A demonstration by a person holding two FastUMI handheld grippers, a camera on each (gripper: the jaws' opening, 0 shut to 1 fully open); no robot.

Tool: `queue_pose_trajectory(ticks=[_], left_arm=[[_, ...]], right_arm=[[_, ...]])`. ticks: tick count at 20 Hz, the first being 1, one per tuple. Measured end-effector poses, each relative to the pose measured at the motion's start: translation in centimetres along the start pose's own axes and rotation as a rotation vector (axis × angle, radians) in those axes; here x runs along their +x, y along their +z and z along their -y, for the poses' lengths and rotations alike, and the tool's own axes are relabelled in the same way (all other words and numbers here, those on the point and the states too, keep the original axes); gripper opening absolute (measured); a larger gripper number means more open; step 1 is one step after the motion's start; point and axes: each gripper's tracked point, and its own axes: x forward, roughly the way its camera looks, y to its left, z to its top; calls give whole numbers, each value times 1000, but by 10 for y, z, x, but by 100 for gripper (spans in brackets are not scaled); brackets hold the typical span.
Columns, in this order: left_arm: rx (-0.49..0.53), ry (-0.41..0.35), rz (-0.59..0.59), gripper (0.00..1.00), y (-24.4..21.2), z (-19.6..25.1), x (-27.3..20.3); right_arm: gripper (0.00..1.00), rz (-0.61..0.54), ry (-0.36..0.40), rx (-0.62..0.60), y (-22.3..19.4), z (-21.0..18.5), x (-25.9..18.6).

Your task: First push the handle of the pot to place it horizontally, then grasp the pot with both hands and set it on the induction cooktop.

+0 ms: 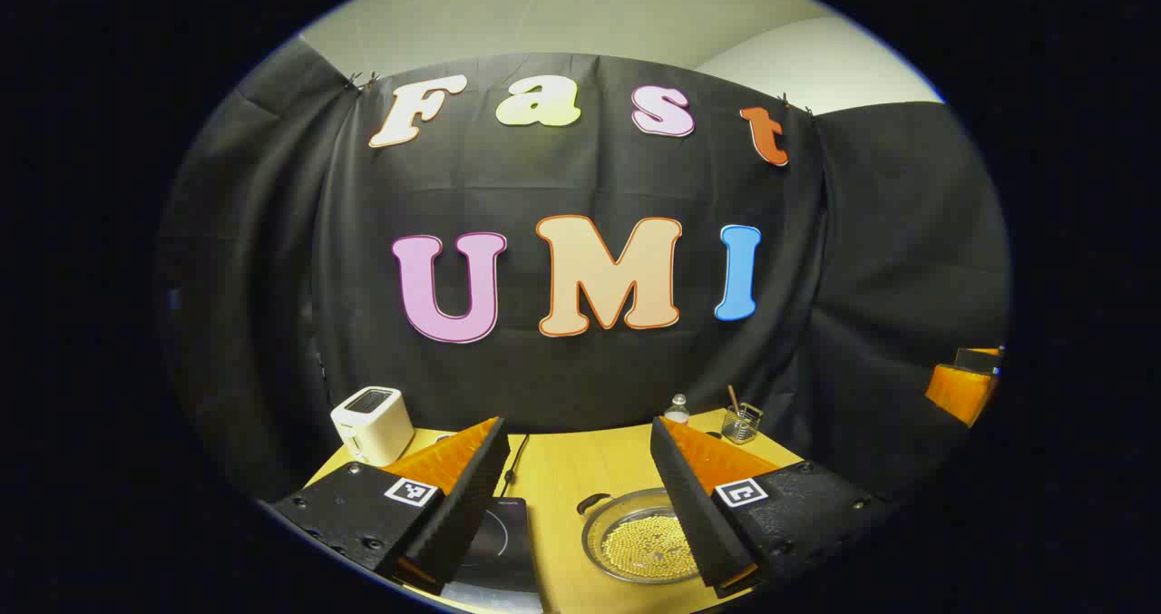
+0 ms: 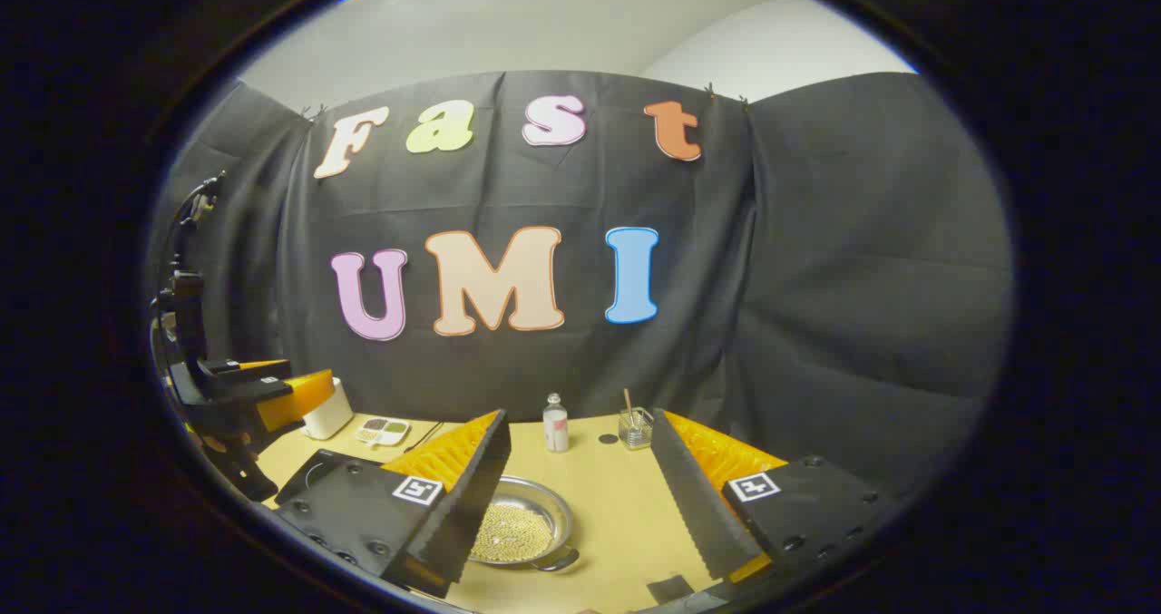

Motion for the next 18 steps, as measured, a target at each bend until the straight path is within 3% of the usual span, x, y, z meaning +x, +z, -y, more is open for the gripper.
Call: queue_pose_trajectory(ticks=[6, 8, 12, 14, 18], left_arm=[[5, 21, 2, 95, 1, -9, -4], [2, 27, 1, 92, 0, -11, -5], [1, 37, -3, 95, -1, -16, -8], [9, 45, 0, 95, 0, -19, -9], [0, 54, -1, 92, -1, -24, -12]], right_arm=[[94, 14, 5, -26, 12, 0, 5], [98, 23, 11, -31, 16, -3, 6], [100, 33, 24, -18, 21, -8, 9], [95, 28, 29, -7, 19, -11, 11], [98, 28, 28, 7, 22, -10, 13]])
